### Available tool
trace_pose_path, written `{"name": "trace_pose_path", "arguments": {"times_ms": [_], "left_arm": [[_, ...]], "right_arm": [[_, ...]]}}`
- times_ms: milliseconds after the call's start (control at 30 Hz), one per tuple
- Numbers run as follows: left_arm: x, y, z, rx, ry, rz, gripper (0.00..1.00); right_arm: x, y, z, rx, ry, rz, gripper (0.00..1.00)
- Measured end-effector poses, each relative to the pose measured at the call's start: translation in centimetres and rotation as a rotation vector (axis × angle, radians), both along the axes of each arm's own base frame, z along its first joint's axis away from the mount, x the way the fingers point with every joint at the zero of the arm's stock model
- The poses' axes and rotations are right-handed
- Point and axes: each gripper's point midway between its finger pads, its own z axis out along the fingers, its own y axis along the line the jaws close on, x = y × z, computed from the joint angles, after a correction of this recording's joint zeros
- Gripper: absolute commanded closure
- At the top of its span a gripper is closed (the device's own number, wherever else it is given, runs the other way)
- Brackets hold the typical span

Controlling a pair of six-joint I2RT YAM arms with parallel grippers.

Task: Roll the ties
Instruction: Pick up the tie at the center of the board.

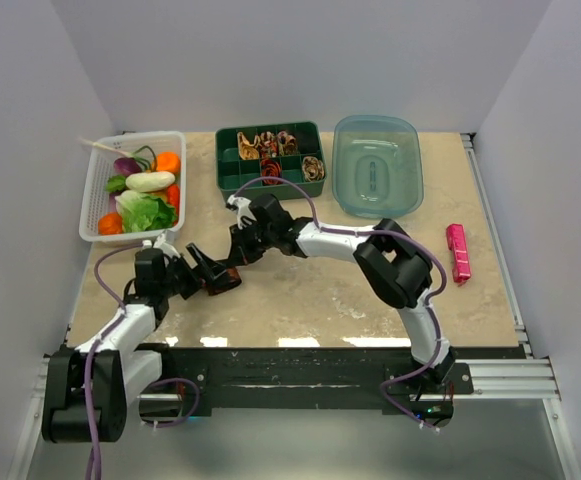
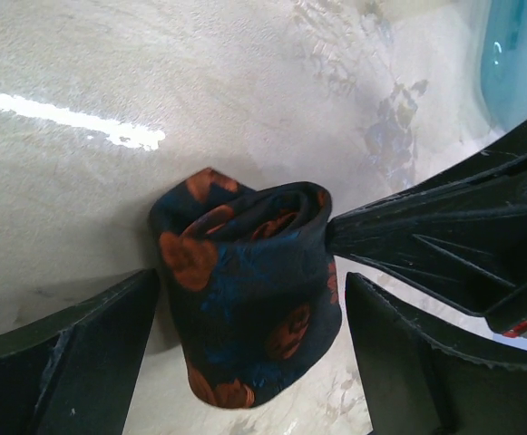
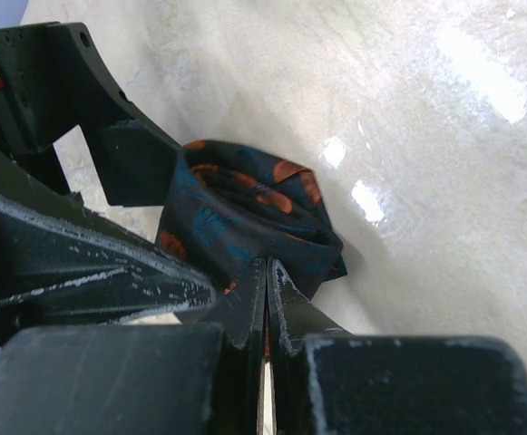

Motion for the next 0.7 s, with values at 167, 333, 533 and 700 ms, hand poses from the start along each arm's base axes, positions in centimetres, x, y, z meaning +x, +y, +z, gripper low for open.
{"name": "trace_pose_path", "arguments": {"times_ms": [167,333,533,700], "left_arm": [[0.8,-0.7,0.0,-0.05,-0.035,-0.021,0.17],[0.7,-1.1,0.0,-0.096,-0.068,-0.02,0.25],[-0.2,-1.5,-0.4,-0.138,-0.074,-0.016,0.39],[-0.6,-1.9,-0.1,-0.174,-0.094,-0.021,0.46]], "right_arm": [[0.3,0.4,-0.5,0.002,0.001,-0.002,1.0],[0.6,0.5,-0.4,0.005,-0.002,-0.006,1.0],[0.9,0.8,-0.9,0.012,0.004,-0.009,1.0],[0.8,1.0,-1.7,0.007,0.022,-0.01,1.0]]}}
